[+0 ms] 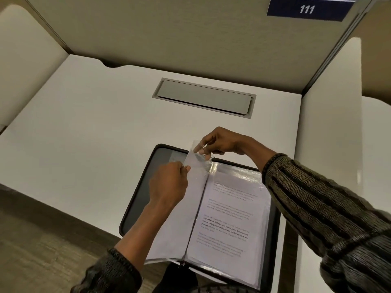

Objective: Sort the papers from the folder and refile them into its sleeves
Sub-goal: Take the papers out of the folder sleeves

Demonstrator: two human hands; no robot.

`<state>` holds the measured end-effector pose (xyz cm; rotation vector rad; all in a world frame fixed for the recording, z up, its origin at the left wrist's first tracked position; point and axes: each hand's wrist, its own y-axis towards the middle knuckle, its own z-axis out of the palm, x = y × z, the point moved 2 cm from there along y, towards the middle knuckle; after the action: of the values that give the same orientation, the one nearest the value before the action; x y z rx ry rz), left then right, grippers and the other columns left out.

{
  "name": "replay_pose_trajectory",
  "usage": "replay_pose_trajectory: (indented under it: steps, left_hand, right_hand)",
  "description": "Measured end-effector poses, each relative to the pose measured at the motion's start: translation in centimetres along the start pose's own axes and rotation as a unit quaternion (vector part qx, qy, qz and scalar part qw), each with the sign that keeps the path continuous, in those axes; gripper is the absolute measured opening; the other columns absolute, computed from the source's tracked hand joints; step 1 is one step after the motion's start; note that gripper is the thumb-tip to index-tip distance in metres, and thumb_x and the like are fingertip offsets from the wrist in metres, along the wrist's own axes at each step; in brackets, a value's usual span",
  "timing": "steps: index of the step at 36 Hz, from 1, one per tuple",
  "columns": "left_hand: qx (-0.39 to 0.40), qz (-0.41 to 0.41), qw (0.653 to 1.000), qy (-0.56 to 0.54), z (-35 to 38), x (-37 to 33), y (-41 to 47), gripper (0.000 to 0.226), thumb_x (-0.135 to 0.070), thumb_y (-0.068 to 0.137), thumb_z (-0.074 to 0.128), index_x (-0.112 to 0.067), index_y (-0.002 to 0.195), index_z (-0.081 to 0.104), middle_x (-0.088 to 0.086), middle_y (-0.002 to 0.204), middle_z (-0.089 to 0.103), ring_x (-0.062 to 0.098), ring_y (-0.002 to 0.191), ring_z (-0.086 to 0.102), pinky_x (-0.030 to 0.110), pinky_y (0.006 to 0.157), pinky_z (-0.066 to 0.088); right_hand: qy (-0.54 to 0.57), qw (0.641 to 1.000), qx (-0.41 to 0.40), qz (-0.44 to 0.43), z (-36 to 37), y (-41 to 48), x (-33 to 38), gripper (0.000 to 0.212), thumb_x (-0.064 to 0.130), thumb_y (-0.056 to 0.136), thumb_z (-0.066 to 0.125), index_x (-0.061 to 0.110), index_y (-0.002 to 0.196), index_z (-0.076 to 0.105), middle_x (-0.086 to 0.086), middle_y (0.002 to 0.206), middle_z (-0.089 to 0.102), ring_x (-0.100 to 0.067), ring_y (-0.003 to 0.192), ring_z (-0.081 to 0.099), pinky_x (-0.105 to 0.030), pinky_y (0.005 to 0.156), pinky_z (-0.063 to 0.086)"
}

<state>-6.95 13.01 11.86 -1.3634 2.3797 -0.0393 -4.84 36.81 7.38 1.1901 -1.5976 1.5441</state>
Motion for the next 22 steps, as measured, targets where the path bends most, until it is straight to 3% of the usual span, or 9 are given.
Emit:
replay_pose_trajectory:
  steps: [8, 12, 15, 17, 22]
  left_hand:
    - [0.004, 0.045, 0.999, 0.006, 0.2, -0.4, -0.4, 0.046, -0.042, 0.11, 0.053, -0.026, 0.067, 0.044, -0.008, 0.063, 0.052, 0.012, 0.055, 0.051, 0.028, 0.05, 0.03]
    - [0.013, 0.061, 0.998, 0.017, 0.1, -1.1, -0.9, 0.046, -0.045, 0.109, 0.051, -0.029, 0.067, 0.041, -0.01, 0.063, 0.05, 0.01, 0.054, 0.048, 0.025, 0.05, 0.026]
    - [0.009, 0.064, 0.998, 0.022, 0.2, -1.3, -1.1, 0.045, -0.047, 0.11, 0.05, -0.03, 0.068, 0.042, -0.009, 0.063, 0.051, 0.009, 0.054, 0.048, 0.024, 0.049, 0.026]
    - [0.008, 0.064, 0.998, 0.025, 0.2, -1.4, -1.2, 0.044, -0.049, 0.109, 0.049, -0.028, 0.072, 0.046, -0.009, 0.064, 0.052, 0.01, 0.055, 0.049, 0.024, 0.049, 0.027]
    - [0.029, 0.055, 0.997, 0.034, 0.1, -1.4, -1.6, 0.043, -0.05, 0.107, 0.056, -0.029, 0.073, 0.04, -0.011, 0.064, 0.047, 0.009, 0.054, 0.045, 0.024, 0.049, 0.025]
  right_hand:
    - [-0.013, 0.999, 0.03, 0.015, -0.2, 1.3, 0.5, 0.021, 0.025, 0.087, 0.085, 0.02, 0.108, 0.084, -0.027, 0.089, 0.072, -0.029, 0.075, 0.044, -0.029, 0.058, 0.036]
    - [-0.032, 0.995, 0.076, 0.059, -0.4, 1.6, 0.2, 0.023, 0.022, 0.087, 0.085, 0.021, 0.109, 0.083, -0.013, 0.077, 0.066, -0.018, 0.067, 0.044, -0.026, 0.058, 0.034]
    - [-0.042, 0.99, 0.111, 0.08, -0.5, 1.5, 0.2, 0.007, 0.017, 0.086, 0.086, 0.018, 0.093, 0.084, -0.008, 0.078, 0.068, -0.012, 0.065, 0.05, -0.025, 0.059, 0.036]
    - [-0.053, 0.987, 0.128, 0.081, -0.5, 1.3, 0.2, 0.007, 0.016, 0.086, 0.085, 0.02, 0.082, 0.082, -0.007, 0.077, 0.068, -0.01, 0.064, 0.051, -0.024, 0.059, 0.037]
    - [-0.079, 0.994, 0.041, 0.068, -1.6, 1.1, -0.1, 0.009, 0.016, 0.089, 0.083, 0.009, 0.094, 0.079, -0.009, 0.085, 0.075, -0.013, 0.065, 0.052, -0.024, 0.057, 0.038]
